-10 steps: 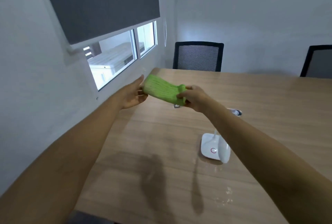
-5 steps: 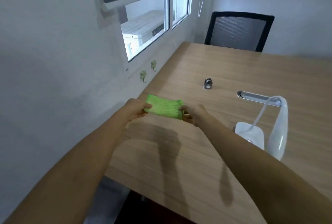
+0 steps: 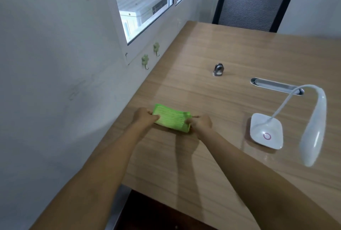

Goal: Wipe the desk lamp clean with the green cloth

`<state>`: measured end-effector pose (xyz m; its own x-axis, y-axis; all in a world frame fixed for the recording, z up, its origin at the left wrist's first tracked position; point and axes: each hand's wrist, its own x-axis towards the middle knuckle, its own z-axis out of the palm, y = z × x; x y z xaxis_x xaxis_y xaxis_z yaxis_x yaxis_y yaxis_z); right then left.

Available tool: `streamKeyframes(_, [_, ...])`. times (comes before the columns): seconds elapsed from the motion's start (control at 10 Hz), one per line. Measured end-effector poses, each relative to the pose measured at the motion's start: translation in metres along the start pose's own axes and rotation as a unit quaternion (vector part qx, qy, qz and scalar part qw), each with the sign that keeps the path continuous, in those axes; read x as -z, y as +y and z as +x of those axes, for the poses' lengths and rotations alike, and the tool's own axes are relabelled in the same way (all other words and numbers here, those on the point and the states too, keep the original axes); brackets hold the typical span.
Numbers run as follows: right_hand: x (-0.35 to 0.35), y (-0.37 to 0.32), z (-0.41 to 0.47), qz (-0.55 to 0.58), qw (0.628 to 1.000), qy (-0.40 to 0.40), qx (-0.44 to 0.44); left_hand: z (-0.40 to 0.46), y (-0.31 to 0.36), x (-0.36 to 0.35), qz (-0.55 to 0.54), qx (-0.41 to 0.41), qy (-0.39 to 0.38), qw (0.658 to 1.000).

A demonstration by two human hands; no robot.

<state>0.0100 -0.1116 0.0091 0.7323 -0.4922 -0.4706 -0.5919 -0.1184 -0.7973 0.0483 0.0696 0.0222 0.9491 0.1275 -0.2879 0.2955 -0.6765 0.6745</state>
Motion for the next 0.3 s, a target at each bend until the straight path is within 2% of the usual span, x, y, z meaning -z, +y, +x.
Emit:
streamKeyframes(0.2, [0.001, 0.018, -0.008, -0.063, 0.997, 0.0, 0.043, 0.006, -0.006, -0.006, 0.052, -0.016, -0.001, 0.998])
streamKeyframes(0.3, [0.01, 0.02, -0.015, -0.067, 0.994, 0.017, 0.083, 0.009, -0.002, -0.007, 0.087, -0.012, 0.028, 0.996])
